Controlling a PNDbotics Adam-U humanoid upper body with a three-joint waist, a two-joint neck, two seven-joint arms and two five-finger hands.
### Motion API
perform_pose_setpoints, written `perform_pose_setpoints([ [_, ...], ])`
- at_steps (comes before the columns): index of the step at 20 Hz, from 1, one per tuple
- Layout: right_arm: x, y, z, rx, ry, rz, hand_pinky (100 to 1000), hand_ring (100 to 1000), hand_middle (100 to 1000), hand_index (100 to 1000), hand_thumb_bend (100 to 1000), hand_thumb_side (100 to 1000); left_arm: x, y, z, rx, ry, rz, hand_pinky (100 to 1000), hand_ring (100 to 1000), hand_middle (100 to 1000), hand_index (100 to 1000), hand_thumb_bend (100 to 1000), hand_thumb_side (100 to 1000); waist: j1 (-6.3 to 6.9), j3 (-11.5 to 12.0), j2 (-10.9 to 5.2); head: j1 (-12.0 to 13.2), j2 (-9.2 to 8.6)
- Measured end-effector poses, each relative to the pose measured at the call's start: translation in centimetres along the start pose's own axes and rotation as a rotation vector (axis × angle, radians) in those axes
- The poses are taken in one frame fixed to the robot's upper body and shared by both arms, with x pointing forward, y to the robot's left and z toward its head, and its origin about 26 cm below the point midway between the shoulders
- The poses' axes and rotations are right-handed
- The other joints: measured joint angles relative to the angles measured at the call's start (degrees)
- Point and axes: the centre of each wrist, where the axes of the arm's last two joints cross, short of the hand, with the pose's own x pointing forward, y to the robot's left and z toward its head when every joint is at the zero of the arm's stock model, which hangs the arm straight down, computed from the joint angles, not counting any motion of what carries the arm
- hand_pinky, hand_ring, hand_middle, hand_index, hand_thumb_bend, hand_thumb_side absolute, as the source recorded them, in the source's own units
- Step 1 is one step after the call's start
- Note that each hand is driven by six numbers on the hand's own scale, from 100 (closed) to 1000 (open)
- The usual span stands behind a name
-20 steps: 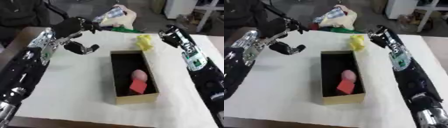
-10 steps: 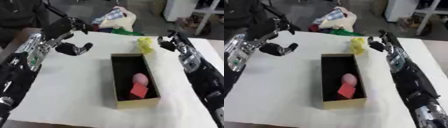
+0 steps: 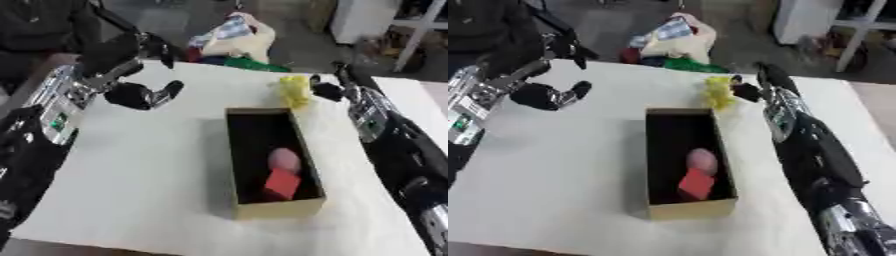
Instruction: Pick up objects on the table and place them in the box.
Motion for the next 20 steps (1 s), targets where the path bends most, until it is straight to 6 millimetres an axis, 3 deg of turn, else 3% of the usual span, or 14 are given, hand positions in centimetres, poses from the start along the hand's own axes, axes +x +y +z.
perform_pose_setpoints([
  [5,0.6,-0.3,0.1,-0.005,0.005,0.009,793,778,836,989,244,780,0.4,0.5,-0.2,-0.013,-0.007,0.057,667,579,511,819,195,789,-0.17,0.5,0.48,-0.5,0.01],
  [14,1.5,-0.3,0.2,-0.004,0.018,0.009,786,774,833,989,333,815,0.8,1.0,-0.5,-0.036,-0.018,0.094,671,580,511,821,173,809,-0.34,1.4,1.19,-1.1,0.65],
  [20,1.8,0.0,0.2,0.003,0.047,0.033,794,778,842,988,387,722,0.8,1.1,-0.5,-0.044,-0.021,0.093,672,581,512,822,167,819,-0.34,2.0,1.53,-1.5,1.59],
])
